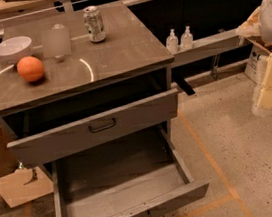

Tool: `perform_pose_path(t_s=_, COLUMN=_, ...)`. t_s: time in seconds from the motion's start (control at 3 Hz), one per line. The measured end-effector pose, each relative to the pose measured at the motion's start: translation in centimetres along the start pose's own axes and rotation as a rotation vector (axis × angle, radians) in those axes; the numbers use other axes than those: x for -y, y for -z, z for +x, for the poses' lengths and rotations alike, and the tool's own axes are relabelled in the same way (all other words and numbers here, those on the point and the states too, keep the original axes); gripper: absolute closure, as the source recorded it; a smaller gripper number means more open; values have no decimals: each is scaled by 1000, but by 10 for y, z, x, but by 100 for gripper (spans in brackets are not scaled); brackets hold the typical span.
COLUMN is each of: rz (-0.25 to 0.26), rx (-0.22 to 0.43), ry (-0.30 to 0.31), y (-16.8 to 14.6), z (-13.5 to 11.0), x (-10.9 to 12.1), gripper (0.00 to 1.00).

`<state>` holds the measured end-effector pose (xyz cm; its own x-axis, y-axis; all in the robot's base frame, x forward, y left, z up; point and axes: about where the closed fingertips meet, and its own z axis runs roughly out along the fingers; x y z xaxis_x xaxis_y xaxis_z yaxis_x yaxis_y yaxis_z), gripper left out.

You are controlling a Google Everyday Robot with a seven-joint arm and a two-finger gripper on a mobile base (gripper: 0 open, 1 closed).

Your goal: Place 7up can into middle drawer

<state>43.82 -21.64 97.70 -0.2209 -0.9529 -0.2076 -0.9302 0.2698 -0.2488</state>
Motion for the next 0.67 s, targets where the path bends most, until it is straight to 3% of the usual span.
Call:
perform_pose_path(t_s=0.33, rz=0, rx=0, ry=0, y=0, z=0, x=0, gripper=0)
perform_pose_path(t_s=0.67, rz=28, rx=68, ry=-60, y=-6, z=-4, x=11, gripper=0)
